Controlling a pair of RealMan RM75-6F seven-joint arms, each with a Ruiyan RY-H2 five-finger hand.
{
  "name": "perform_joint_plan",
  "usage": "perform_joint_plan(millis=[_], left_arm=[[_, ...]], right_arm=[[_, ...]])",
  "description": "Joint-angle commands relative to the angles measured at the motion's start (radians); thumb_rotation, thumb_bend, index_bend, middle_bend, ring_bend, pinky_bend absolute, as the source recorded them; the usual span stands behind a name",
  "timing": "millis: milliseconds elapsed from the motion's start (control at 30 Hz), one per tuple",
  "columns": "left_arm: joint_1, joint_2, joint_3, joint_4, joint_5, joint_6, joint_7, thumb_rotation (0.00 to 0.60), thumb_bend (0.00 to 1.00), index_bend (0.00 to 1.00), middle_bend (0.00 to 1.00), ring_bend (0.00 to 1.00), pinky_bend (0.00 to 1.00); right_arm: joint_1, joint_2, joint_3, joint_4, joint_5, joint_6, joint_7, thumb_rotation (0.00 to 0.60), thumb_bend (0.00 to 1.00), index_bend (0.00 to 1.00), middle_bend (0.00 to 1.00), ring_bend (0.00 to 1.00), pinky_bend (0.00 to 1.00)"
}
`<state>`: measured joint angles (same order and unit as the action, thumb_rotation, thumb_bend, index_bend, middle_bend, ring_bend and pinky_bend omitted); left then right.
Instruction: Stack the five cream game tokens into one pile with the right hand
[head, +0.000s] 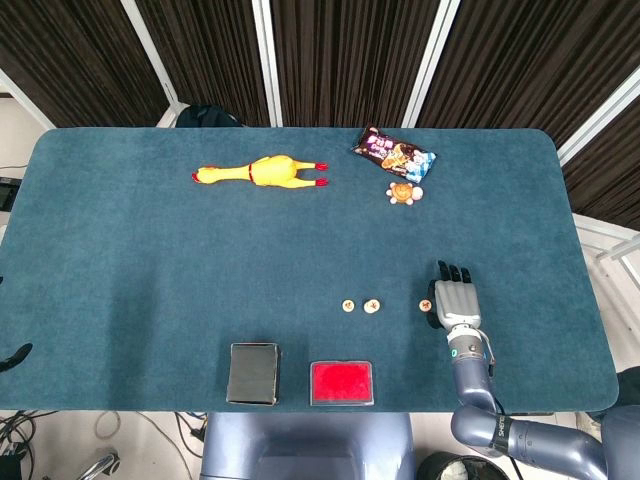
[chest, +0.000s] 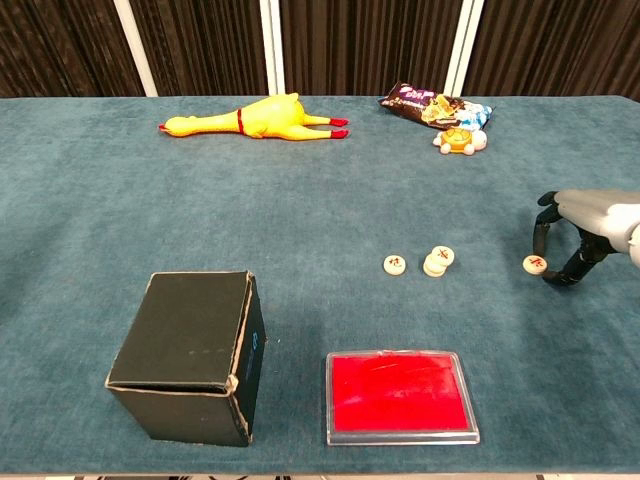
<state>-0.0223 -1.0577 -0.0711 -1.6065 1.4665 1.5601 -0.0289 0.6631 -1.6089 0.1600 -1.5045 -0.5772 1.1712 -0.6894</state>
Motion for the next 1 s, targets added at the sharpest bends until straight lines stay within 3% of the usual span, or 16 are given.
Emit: perform_joint_plan(millis=[33,533,1000], left_arm=[[0.000,0.000,0.000,0.000,0.000,0.000,0.000,0.600,0.12,0.14,0.00,0.00,0.03],[0.000,-0.001,-0.001,0.002,-0.002,0.000,-0.002,0.600,0.12,0.14,0.00,0.00,0.03],[0.000,-0.003,0.000,-0.001,0.000,0.001,0.002,0.600,0.12,0.14,0.00,0.00,0.03]], right_arm=[[0.000,-0.002,0.003,0.001,0.000,-0.001,-0.001,0.600,0.39,0.49,0.00,0.00,0.00],[0.002,-0.010,0.030,-0.011,-0.005,0.007,-0.009,0.600,0.39,0.53,0.00,0.00,0.00],[0.078,0.036,0.079,-0.183,0.068,0.000,-0.121,0.600,0.39,0.53,0.00,0.00,0.00]])
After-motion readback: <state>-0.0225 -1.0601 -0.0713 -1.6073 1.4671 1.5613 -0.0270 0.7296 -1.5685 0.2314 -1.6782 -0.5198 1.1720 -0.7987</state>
